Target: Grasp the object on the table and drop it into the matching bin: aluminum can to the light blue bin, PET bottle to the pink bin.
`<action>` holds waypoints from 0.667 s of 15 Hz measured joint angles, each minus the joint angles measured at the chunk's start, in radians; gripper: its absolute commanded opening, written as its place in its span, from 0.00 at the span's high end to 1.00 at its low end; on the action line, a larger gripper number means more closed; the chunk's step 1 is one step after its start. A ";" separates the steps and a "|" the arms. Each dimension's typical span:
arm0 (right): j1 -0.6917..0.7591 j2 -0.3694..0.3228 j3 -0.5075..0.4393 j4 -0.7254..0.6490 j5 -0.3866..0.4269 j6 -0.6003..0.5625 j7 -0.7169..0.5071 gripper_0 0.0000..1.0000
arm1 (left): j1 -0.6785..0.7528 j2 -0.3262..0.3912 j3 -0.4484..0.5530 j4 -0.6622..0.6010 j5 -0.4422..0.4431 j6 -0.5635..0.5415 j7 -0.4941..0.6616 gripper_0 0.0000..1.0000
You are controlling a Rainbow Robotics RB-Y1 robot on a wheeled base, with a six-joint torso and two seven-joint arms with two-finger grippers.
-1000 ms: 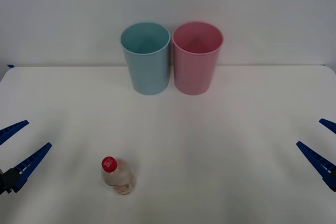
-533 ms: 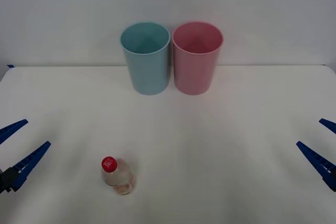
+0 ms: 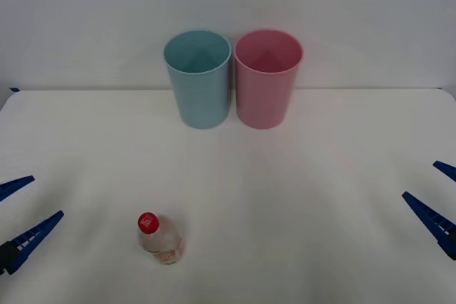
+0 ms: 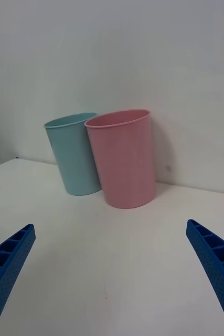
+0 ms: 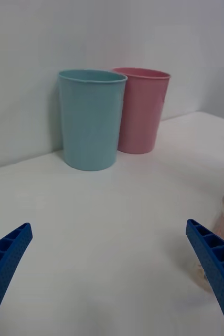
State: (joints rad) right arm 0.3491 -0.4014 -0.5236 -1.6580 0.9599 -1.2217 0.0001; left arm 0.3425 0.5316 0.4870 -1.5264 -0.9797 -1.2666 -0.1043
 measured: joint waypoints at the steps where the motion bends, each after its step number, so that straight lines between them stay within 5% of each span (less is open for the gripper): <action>1: 0.000 0.000 0.000 0.000 0.000 0.000 0.000 0.00 | -0.006 0.015 -0.017 0.027 0.000 -0.012 -0.024 0.00; 10: 0.000 0.000 0.000 0.000 0.000 0.000 0.000 0.00 | -0.048 0.073 -0.204 0.200 0.004 -0.098 -0.197 0.00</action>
State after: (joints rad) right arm 0.3491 -0.4014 -0.5236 -1.6580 0.9599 -1.2217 0.0001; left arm 0.2944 0.6044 0.2830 -1.3261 -0.9755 -1.3642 -0.3008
